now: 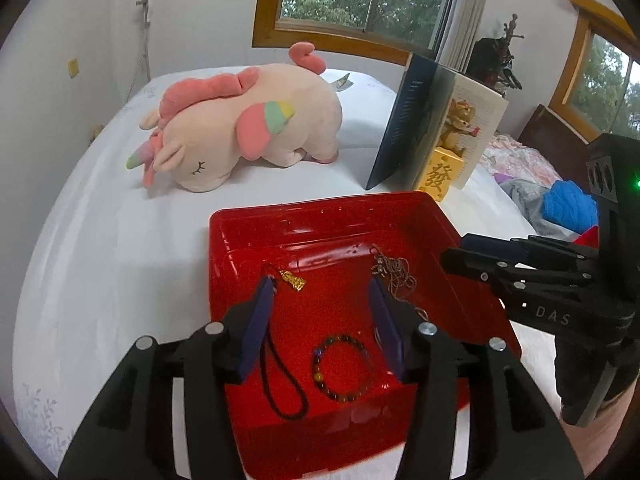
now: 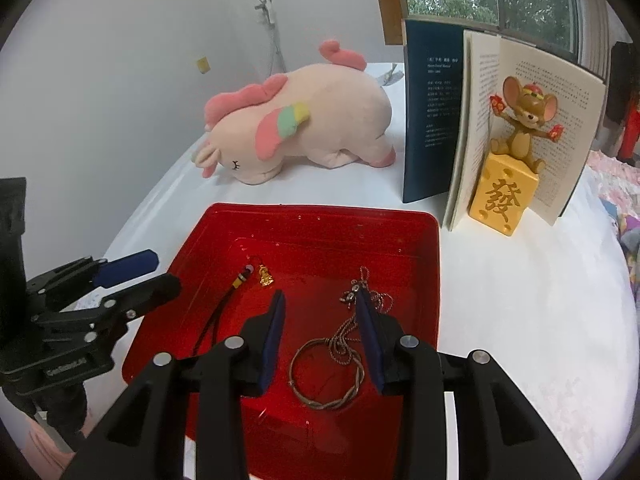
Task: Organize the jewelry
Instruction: 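Move both tools back toward the remaining jewelry, left tool reaching the wooden ring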
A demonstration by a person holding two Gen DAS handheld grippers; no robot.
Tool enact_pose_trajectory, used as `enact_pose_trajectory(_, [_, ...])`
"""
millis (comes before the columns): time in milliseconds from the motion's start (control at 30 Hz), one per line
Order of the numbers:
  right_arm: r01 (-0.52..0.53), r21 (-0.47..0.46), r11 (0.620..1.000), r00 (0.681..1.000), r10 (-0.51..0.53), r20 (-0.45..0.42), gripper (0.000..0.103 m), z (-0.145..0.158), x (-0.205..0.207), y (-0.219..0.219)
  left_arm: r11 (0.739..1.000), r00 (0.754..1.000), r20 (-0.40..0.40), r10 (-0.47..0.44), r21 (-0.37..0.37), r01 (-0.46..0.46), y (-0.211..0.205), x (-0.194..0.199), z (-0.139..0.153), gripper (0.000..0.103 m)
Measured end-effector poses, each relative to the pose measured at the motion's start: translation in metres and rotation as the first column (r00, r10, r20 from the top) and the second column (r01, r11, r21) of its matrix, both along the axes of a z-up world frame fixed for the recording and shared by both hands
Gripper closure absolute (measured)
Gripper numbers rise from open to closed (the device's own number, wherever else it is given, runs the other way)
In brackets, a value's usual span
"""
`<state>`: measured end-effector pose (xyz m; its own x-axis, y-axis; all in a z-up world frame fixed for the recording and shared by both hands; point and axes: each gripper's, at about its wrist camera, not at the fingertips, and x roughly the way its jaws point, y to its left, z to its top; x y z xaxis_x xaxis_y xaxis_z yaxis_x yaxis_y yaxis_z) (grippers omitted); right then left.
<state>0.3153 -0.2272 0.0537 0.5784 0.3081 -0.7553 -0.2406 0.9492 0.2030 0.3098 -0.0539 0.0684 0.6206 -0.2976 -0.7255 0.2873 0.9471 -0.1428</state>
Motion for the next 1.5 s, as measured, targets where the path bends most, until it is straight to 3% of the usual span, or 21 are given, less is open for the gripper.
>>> enact_pose_trajectory(67, [0.002,-0.004,1.000,1.000,-0.002,0.001,0.065,0.002,-0.010,-0.002,1.000,1.000,0.009,0.005,0.014,-0.005,0.001,-0.009,0.003,0.045])
enact_pose_trajectory(433, [-0.049,0.005,0.999,0.999,0.049,0.002,0.065,0.010,-0.082,-0.002,0.997,0.999,0.004,-0.044,0.063,0.044,0.020,-0.095,-0.003,0.045])
enact_pose_trajectory(633, [-0.076,0.015,0.997,0.997,0.077,-0.026,0.065,-0.012,-0.134,-0.001,0.998,0.995,-0.089,-0.044,0.051,0.048,0.033,-0.127,-0.036,0.044])
enact_pose_trajectory(700, [-0.088,0.023,0.996,0.995,0.089,-0.043,0.065,-0.021,-0.147,0.001,0.996,0.993,-0.110,-0.047,0.067,0.054,0.032,-0.136,-0.048,0.039])
enact_pose_trajectory(767, [-0.102,0.023,0.995,0.993,0.103,-0.061,0.064,-0.032,-0.160,0.005,0.995,0.990,-0.126,-0.060,0.074,0.070,0.029,-0.144,-0.058,0.027])
enact_pose_trajectory(1000, [-0.149,0.002,0.989,0.979,0.148,-0.141,0.061,-0.068,-0.182,0.021,0.989,0.974,-0.214,-0.078,0.103,0.102,0.019,-0.151,-0.098,0.027])
enact_pose_trajectory(1367, [-0.187,-0.041,0.982,0.967,0.176,-0.183,0.063,-0.087,-0.189,0.027,0.982,0.969,-0.234,-0.084,0.143,0.119,0.016,-0.150,-0.110,0.029])
enact_pose_trajectory(1500, [-0.204,-0.096,0.974,0.966,0.184,-0.182,0.068,-0.092,-0.186,0.036,0.978,0.970,-0.226,-0.094,0.162,0.133,0.012,-0.150,-0.109,0.029])
